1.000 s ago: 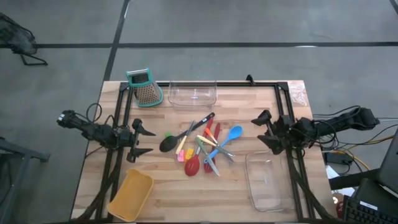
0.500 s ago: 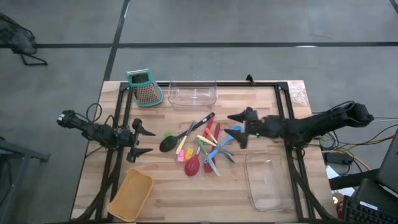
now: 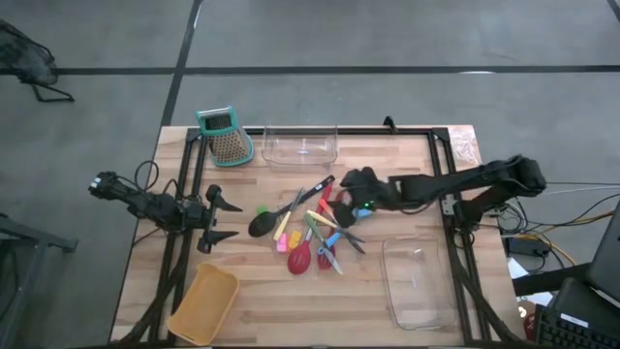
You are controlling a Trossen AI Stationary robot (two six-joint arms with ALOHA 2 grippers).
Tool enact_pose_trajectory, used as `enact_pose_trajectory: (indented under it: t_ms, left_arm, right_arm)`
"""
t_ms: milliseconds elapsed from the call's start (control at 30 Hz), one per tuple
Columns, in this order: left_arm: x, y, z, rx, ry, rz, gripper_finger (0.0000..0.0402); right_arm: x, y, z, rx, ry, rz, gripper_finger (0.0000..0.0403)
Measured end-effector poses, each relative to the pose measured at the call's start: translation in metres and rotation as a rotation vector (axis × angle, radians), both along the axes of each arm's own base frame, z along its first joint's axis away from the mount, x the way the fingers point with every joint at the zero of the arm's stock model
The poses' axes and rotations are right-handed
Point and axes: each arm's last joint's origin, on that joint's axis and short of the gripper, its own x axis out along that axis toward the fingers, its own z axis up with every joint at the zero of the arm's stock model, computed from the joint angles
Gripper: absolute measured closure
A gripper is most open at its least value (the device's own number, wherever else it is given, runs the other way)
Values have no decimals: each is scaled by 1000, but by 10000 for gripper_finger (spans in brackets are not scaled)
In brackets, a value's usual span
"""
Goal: Pick & Place Kitchen Items
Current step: Put the orange knife into the bottom transparent bin
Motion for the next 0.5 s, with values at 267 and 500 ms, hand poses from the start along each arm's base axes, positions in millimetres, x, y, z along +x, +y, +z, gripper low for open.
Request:
enact_pose_trajectory:
  t_ms: [267, 500]
  left_arm:
    - [0, 0, 0, 0, 0, -1, 90]
    - [0, 0, 0, 0, 0, 0, 90]
  right_arm:
    - [37, -16, -23, 10, 211, -33, 106]
    - [52, -19, -40, 44, 418, -18, 145]
